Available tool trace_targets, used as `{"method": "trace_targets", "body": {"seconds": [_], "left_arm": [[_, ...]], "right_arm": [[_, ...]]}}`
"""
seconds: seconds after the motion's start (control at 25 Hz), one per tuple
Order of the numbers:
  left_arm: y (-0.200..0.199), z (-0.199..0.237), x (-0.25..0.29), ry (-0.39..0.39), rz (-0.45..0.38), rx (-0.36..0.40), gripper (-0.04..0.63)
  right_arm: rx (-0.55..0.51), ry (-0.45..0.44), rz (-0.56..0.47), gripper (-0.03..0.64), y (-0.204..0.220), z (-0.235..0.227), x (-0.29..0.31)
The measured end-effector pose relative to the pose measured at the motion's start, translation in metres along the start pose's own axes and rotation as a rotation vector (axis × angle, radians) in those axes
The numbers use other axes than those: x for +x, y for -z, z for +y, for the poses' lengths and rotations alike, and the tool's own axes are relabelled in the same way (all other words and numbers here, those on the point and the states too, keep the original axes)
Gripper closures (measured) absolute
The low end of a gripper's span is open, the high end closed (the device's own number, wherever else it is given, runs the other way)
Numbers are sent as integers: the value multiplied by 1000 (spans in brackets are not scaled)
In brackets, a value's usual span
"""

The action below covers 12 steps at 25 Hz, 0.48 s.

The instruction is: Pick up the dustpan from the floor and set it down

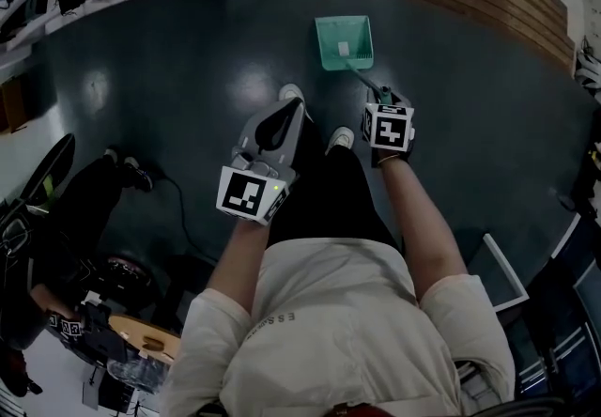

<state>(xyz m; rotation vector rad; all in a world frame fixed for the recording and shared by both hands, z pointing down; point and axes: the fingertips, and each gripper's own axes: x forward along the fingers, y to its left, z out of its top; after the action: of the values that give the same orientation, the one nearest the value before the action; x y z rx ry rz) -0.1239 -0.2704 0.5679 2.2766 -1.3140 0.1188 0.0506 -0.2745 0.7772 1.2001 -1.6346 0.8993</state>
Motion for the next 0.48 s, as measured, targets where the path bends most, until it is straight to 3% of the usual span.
{"method": "trace_targets", "body": {"seconds": [0.48], "left_arm": [[-41, -44, -23, 40, -90, 86, 581]], "right_arm": [[36, -38, -120, 540, -10, -10, -112]]}}
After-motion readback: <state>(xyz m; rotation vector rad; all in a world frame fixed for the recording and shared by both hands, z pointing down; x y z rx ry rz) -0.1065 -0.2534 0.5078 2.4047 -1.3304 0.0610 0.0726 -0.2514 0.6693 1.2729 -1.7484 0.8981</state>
